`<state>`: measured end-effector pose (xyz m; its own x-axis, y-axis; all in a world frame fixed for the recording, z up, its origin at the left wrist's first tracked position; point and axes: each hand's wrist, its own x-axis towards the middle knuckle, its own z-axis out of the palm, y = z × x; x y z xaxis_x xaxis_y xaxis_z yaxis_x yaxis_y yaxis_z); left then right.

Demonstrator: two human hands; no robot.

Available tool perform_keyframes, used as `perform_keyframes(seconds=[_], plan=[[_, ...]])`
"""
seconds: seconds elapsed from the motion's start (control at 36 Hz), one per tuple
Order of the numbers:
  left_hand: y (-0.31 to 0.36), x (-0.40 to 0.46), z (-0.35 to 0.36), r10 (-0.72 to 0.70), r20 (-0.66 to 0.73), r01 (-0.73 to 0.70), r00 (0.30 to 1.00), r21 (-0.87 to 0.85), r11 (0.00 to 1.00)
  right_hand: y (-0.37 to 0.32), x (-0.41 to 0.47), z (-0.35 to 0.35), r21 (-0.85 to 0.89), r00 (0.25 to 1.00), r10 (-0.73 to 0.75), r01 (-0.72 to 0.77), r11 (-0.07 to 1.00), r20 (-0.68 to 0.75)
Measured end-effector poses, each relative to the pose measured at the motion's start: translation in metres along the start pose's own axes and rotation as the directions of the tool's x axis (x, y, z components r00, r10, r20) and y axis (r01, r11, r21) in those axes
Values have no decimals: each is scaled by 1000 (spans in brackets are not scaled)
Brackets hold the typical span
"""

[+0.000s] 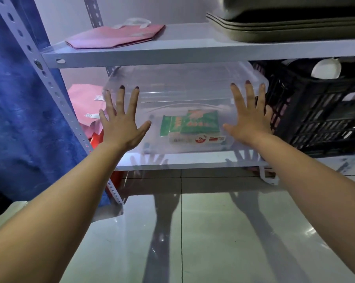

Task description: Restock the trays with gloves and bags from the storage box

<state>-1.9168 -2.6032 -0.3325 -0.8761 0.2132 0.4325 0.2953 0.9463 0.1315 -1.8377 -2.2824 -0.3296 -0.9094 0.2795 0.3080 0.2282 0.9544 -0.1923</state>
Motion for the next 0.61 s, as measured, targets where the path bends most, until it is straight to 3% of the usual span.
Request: perform_keyframes(seconds=[0.19, 0.31, 0.47, 0.61], plan=[[-6, 1, 1, 11, 11, -11, 1000, -11, 1000, -2, -2, 0, -18, 1000, 21, -21, 1000, 4], [-5, -2, -3, 14, 37, -13, 999, -18, 1000, -4, -5, -13, -63, 996, 41, -37, 997, 74], [2, -9, -55, -4, 259, 11, 966, -24, 1000, -20, -22, -68, -134, 954, 124, -90, 987, 272], [10, -24, -132, 22, 396, -11, 918, -29, 1000, -39, -61, -144, -60, 894, 202, -194, 979, 400]])
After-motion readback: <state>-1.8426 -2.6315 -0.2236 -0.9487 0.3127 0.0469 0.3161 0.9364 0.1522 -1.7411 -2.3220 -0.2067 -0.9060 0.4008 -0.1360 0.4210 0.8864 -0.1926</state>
